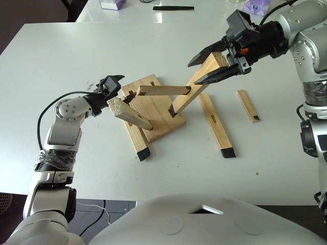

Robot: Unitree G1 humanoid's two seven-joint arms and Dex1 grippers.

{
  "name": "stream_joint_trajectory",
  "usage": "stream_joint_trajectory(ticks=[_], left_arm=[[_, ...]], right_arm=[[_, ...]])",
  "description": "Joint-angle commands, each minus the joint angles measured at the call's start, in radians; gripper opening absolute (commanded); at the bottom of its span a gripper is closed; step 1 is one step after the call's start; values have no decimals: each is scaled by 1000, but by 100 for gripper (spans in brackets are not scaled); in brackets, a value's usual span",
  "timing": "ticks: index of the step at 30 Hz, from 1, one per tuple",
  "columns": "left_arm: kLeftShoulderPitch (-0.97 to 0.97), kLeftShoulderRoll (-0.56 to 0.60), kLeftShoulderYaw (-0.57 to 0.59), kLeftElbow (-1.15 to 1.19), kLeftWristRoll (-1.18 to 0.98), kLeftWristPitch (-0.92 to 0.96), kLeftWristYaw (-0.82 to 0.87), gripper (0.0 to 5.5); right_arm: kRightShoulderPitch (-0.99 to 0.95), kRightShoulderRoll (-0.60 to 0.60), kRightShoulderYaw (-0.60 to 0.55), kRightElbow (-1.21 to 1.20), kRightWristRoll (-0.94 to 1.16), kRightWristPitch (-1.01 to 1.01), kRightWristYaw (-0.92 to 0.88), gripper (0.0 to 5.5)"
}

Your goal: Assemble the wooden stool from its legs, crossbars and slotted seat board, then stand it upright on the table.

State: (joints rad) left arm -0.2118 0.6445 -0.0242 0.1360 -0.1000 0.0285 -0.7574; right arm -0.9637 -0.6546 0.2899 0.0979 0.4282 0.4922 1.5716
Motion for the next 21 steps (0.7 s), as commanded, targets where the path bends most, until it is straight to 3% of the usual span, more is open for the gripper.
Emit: stream_joint_trajectory(ticks=[1, 12, 21], left_arm=[[10, -8, -12, -6, 13, 4, -4, 377], [31, -22, -22, -37, 9, 21, -5, 377], [67, -38, -23, -75, 12, 39, 16, 377]], right_arm=[[-6, 15, 19, 14, -33, -47, 19, 199], [-13, 38, 62, 111, -85, -132, 41, 199], [-81, -69, 269, 77, 18, -188, 43, 199]])
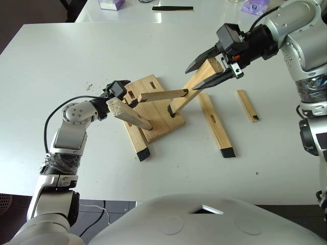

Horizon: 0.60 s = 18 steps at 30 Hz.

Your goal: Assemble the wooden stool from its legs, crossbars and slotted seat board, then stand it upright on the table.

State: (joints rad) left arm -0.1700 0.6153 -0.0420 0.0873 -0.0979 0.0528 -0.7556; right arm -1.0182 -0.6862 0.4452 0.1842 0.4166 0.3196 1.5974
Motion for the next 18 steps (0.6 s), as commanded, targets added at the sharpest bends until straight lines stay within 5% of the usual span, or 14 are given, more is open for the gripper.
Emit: stream_joint_trajectory(ticks=[1, 18], left_arm=[[30, -12, -5, -31, 10, 17, 18, 377], [79, -48, -24, -82, 26, 31, 42, 377]], right_arm=[[-38, -47, 135, -9, 42, -22, 17, 199], [-194, -73, 412, -7, 123, 20, 17, 199]])
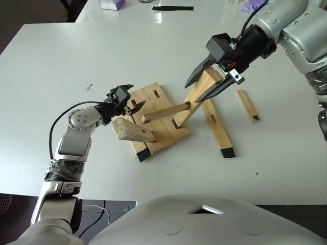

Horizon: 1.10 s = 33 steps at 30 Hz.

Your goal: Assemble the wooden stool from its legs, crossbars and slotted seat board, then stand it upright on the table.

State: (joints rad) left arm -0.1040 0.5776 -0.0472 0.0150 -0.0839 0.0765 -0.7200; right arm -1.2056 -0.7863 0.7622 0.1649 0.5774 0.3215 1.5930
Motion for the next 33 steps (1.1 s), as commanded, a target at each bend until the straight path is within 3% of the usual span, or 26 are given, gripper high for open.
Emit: stream_joint_trajectory(ticks=[1, 12, 19, 20, 24, 33], left_arm=[[18, -13, -21, -12, 14, 7, 9, 377], [29, -14, -31, -12, 15, 7, 10, 377], [39, -10, -38, -12, 23, 1, 10, 377], [38, -10, -38, -9, 23, 0, 10, 377], [33, -7, -42, 2, 29, -7, 9, 377], [18, 1, -26, 13, 36, -16, 7, 377]], right_arm=[[-12, 33, 108, 18, -46, 10, 21, 199], [47, -3, 135, -70, -53, -12, 21, 199], [88, 90, -66, -54, -58, 88, -19, 199], [90, 105, -89, -52, -61, 104, -27, 235], [93, 145, -155, -56, -80, 157, -34, 287], [90, 105, -352, -67, -4, 312, 14, 292]])
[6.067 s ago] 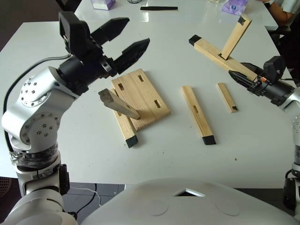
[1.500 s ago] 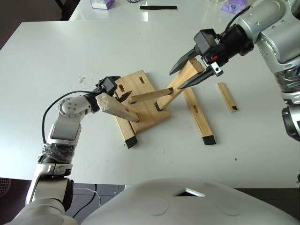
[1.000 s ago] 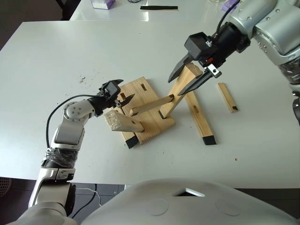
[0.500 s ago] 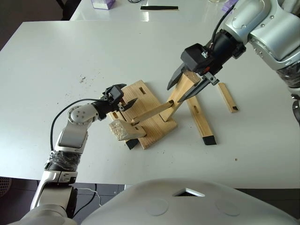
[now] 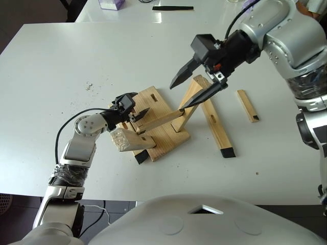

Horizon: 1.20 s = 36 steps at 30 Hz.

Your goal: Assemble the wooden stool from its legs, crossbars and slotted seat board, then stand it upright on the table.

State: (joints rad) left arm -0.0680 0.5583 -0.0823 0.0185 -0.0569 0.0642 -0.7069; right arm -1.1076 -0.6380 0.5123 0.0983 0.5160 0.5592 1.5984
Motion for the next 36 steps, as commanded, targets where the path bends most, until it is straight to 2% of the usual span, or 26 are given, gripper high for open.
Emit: stream_joint_trajectory(ticks=[1, 7, 12, 16, 20, 26, 32, 36], left_arm=[[-21, 25, 17, 8, 5, -3, -6, 377], [-48, 52, 78, -31, -33, 12, -7, 377], [9, 181, 134, -69, 49, 0, -8, 377], [19, 225, 115, -19, 100, -53, -16, 377], [-10, 237, 90, 23, 125, -99, -36, 377], [-36, 264, 60, 62, 160, -145, -70, 377], [-36, 298, 37, 91, 197, -178, -94, 377], [-35, 250, -22, 151, 231, -204, -75, 377]], right_arm=[[0, -57, -138, 0, 77, 100, 8, 292], [40, -87, -339, 73, 121, 176, -83, 292], [184, -71, -435, 139, -20, 2, -305, 292], [368, 3, -379, 109, -222, -211, -537, 292], [494, 80, -313, 112, -350, -354, -657, 292], [619, 156, -240, 97, -428, -448, -703, 292], [702, 167, -170, 105, -516, -528, -712, 292], [733, 154, -152, 102, -550, -556, -703, 292]])
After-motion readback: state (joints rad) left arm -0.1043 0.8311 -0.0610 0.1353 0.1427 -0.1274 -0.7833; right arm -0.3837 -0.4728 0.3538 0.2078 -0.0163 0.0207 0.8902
